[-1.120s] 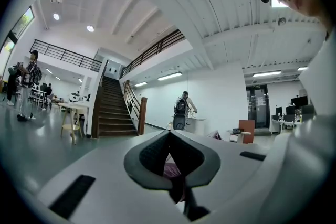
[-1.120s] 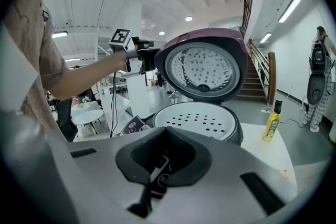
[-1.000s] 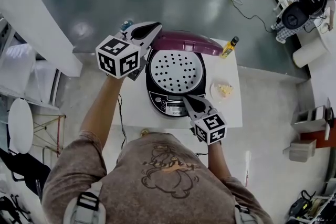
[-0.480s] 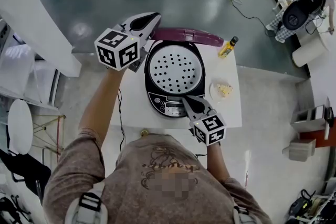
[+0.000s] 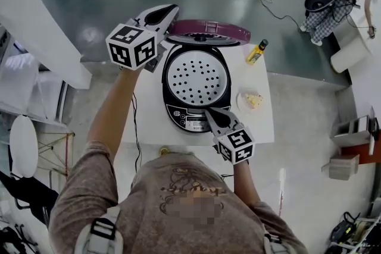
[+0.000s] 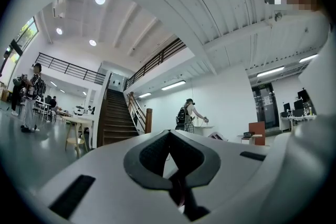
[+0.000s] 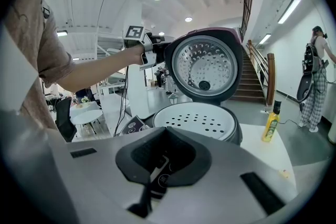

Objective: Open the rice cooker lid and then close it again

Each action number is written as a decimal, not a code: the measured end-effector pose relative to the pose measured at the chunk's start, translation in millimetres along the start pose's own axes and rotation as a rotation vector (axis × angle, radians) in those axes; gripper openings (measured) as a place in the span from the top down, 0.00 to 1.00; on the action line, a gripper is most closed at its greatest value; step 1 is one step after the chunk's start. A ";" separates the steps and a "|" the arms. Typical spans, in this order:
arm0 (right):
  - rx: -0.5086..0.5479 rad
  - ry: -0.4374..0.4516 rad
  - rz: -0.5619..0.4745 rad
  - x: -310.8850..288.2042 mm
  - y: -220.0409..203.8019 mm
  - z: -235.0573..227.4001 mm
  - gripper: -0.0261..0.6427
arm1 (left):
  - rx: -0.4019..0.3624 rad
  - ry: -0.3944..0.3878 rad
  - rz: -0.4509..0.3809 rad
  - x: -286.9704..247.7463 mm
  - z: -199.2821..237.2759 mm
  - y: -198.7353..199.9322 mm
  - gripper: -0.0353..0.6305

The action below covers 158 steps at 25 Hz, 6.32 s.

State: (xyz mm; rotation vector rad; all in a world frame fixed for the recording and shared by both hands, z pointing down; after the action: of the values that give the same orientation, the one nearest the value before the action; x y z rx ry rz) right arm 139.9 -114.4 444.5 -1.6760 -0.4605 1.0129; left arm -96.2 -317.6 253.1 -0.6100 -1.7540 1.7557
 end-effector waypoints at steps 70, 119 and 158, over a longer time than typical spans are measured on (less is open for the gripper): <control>0.007 0.016 0.002 0.0 -1.0 0.0 0.96 | -0.069 -0.037 0.076 -33.5 34.9 -12.1 0.44; 0.004 0.015 0.003 1.1 1.2 0.9 0.96 | -0.042 -0.125 0.046 26.1 -24.2 -30.6 0.44; -0.011 -0.018 -0.017 6.0 1.1 1.2 0.96 | 0.087 -0.104 0.056 97.1 -92.0 -99.5 0.44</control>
State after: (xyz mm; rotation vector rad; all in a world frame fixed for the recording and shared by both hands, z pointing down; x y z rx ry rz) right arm 142.1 -109.7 441.1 -1.6712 -0.4924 1.0158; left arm -96.4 -187.2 356.9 -0.5453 -1.7342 1.9220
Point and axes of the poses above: the fingertips, and each gripper's own axes: x backward along the fingers, z to its left, y out of its top, the point moved 9 cm from there along x, backward along the fingers, and after that the axes turned 3 degrees about -y, right-handed, at the moved point
